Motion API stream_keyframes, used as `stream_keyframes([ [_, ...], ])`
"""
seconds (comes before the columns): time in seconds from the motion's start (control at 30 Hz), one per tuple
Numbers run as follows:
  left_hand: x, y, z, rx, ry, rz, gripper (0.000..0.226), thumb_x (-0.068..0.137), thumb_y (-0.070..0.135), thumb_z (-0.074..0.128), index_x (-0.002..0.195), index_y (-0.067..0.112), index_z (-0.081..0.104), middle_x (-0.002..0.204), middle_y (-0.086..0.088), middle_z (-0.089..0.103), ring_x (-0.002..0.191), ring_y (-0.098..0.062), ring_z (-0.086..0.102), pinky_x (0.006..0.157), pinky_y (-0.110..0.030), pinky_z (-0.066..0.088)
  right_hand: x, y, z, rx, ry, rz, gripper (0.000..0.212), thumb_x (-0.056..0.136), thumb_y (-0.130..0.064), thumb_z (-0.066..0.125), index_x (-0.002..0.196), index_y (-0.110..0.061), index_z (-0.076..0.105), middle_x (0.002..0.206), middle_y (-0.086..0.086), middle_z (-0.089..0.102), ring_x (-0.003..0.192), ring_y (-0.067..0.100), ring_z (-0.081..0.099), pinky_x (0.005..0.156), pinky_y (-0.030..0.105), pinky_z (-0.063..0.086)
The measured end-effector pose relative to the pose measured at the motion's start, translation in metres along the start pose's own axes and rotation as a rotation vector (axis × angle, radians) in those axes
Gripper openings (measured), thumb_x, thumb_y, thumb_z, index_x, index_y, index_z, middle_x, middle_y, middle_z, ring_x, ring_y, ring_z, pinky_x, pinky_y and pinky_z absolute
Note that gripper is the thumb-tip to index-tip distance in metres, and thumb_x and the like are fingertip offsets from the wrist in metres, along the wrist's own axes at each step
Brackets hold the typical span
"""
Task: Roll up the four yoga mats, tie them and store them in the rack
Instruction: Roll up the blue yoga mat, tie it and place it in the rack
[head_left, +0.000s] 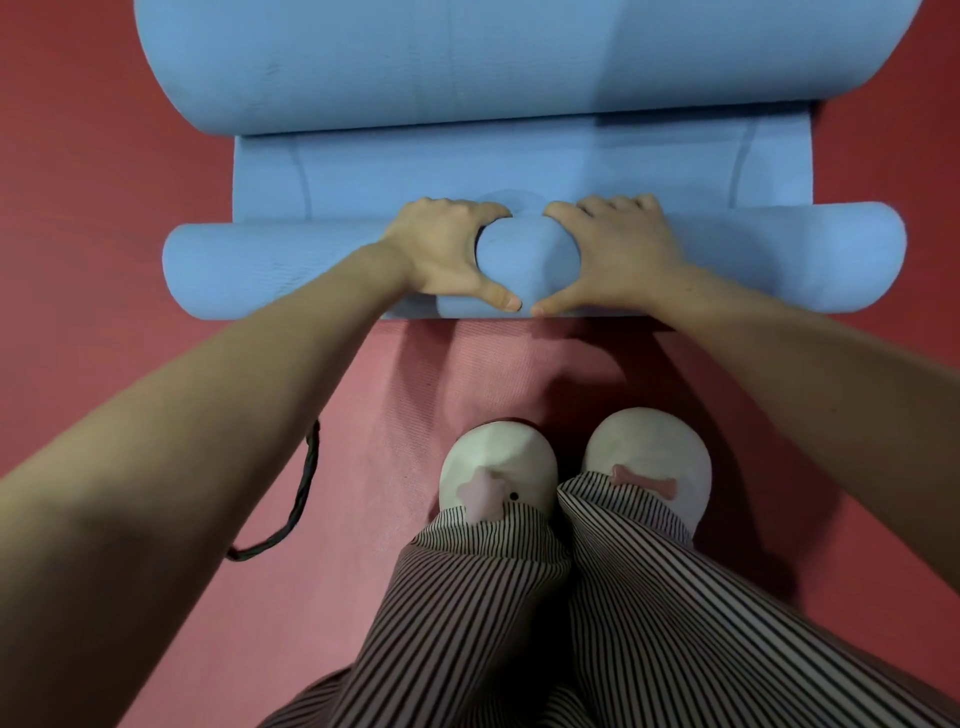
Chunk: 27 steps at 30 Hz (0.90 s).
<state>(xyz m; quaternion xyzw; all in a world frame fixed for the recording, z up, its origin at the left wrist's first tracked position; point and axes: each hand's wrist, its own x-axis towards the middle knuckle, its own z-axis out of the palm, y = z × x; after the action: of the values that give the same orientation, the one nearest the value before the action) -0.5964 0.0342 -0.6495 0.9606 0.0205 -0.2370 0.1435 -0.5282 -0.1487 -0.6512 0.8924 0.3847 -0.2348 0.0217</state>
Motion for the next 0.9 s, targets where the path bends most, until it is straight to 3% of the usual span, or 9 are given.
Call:
stream_keyframes([
  [0.17,-0.002,0.003,-0.001,-0.034,-0.029,-0.011,0.083,0.057,0.072,0.073,0.128,0.034,0.052,0.116,0.006,0.066,0.107,-0.024,0.059,0.089,-0.032,0.039,-0.001,-0.004,-0.005,-0.015,-0.053,-0.003,0.098,0.057,-0.077,0.064,0.137,-0.028,0.038,0.128,0.004,0.053,0.116,0.026,0.05,0.094,0.039,0.029],
  [0.3,-0.014,0.008,0.012,-0.195,-0.325,0.008,0.079,0.052,0.072,0.072,0.12,0.034,0.059,0.109,0.011,0.067,0.103,-0.017,0.059,0.091,-0.029,0.043,-0.018,0.001,0.0,0.188,-0.305,-0.002,0.086,0.056,-0.076,0.067,0.129,-0.037,0.046,0.123,-0.006,0.06,0.114,0.022,0.054,0.091,0.034,0.037],
  [0.37,-0.021,0.011,0.022,-0.204,-0.368,0.009,0.085,0.049,0.075,0.062,0.125,0.036,0.056,0.114,0.013,0.064,0.107,-0.016,0.057,0.091,-0.029,0.041,-0.027,0.001,0.007,0.225,-0.339,-0.018,0.077,0.056,-0.075,0.067,0.123,-0.041,0.049,0.117,-0.01,0.063,0.109,0.02,0.056,0.085,0.031,0.038],
  [0.43,-0.025,0.012,0.026,-0.184,-0.287,0.033,0.089,0.05,0.078,0.058,0.129,0.037,0.051,0.121,0.013,0.062,0.111,-0.016,0.055,0.091,-0.029,0.04,-0.028,0.001,0.008,0.225,-0.312,-0.031,0.075,0.056,-0.075,0.067,0.121,-0.041,0.049,0.114,-0.011,0.063,0.107,0.02,0.056,0.081,0.03,0.036],
  [0.57,-0.043,0.007,0.047,-0.171,0.217,0.257,0.089,0.067,0.081,0.046,0.129,0.018,0.058,0.125,0.0,0.063,0.114,-0.023,0.059,0.095,-0.041,0.045,-0.015,0.005,0.004,0.266,-0.362,-0.025,0.079,0.057,-0.075,0.066,0.126,-0.042,0.048,0.125,-0.01,0.059,0.114,0.021,0.054,0.086,0.031,0.038],
  [0.63,-0.058,0.013,0.064,-0.088,0.359,0.258,0.095,0.07,0.081,0.04,0.132,0.01,0.056,0.127,-0.007,0.062,0.114,-0.027,0.058,0.096,-0.042,0.041,-0.013,0.006,0.003,0.261,-0.392,-0.031,0.081,0.055,-0.077,0.066,0.127,-0.043,0.047,0.128,-0.011,0.057,0.116,0.021,0.053,0.087,0.031,0.038],
  [0.77,-0.061,0.018,0.07,0.066,0.398,0.236,0.113,0.049,0.087,0.047,0.132,0.011,0.053,0.126,-0.003,0.061,0.11,-0.026,0.058,0.09,-0.04,0.042,-0.015,0.006,0.006,0.267,-0.381,-0.016,0.074,0.056,-0.075,0.065,0.119,-0.041,0.05,0.117,-0.013,0.06,0.105,0.018,0.055,0.079,0.03,0.035],
  [0.9,-0.051,0.018,0.052,-0.013,0.238,0.137,0.106,0.046,0.082,0.046,0.132,0.021,0.051,0.127,0.002,0.06,0.112,-0.025,0.059,0.094,-0.041,0.042,-0.016,0.008,0.0,0.366,-0.316,0.013,0.076,0.061,-0.067,0.071,0.127,-0.037,0.049,0.124,-0.01,0.056,0.112,0.017,0.052,0.095,0.034,0.039],
])
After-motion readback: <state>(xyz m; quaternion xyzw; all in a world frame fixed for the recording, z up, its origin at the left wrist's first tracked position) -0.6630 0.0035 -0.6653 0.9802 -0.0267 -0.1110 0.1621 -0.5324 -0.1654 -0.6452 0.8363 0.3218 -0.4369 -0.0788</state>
